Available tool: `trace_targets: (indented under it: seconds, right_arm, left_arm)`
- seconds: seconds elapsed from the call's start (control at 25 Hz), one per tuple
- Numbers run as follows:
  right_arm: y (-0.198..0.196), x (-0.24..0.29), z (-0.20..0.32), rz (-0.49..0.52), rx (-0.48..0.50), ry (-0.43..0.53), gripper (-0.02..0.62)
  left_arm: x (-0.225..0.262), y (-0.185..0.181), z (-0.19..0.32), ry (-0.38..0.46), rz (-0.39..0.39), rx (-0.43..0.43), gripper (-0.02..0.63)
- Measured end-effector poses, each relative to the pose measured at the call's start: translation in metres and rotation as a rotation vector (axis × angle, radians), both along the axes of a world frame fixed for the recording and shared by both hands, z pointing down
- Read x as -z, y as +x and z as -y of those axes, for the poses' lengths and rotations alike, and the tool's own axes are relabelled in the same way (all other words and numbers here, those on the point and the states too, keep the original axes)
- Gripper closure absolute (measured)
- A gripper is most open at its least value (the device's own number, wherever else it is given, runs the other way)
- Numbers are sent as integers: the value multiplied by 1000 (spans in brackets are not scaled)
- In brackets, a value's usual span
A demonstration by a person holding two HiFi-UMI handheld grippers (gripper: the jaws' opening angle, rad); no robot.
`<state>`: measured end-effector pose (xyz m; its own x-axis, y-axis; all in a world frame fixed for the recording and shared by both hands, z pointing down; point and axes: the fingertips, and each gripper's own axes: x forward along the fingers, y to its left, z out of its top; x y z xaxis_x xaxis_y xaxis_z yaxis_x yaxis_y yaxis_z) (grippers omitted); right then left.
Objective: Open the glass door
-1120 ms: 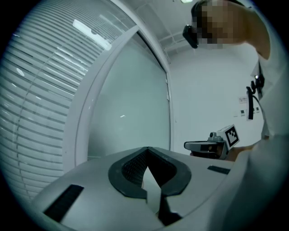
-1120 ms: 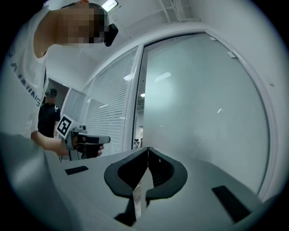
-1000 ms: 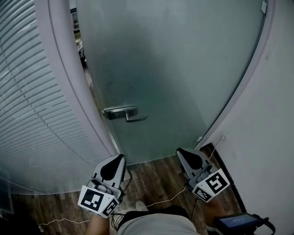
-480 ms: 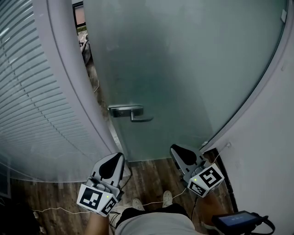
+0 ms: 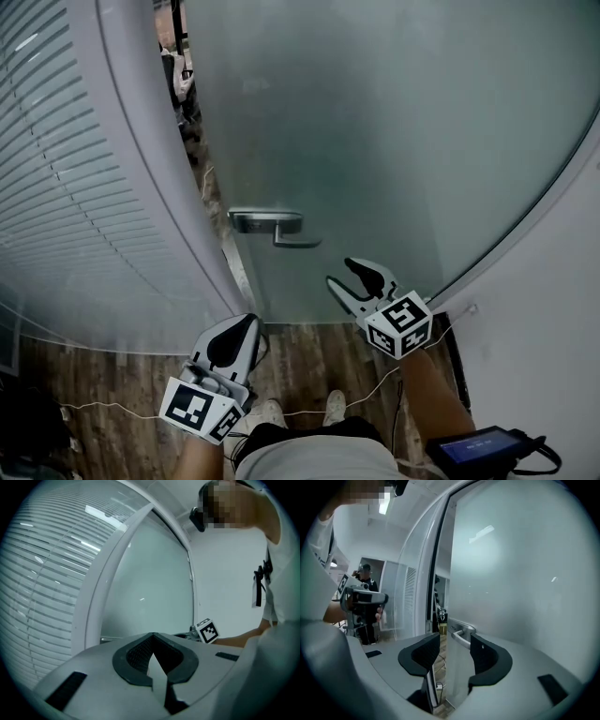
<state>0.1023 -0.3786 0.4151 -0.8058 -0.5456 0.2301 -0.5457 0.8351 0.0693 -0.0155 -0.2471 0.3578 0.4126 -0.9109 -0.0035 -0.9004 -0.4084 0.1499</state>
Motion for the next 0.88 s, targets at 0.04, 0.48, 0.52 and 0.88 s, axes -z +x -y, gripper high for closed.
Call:
trace_targets:
  seconds: [0.04, 0.48, 0.52, 0.88]
  right_arm:
    - [-4, -7, 9, -21, -5, -6, 408]
    - [-42, -75, 93, -178, -28, -33, 367]
    - [-43, -77, 98, -185, -31, -39, 367]
    - [-43, -85, 99, -220, -34, -47, 443]
  left_arm:
    - [-2, -2, 1, -4, -2, 3, 607]
    - [-21, -16, 13, -38, -11, 33, 607]
    - [-21, -18, 15, -39, -13, 34, 607]
    - [-21, -18, 14, -37, -17, 34, 607]
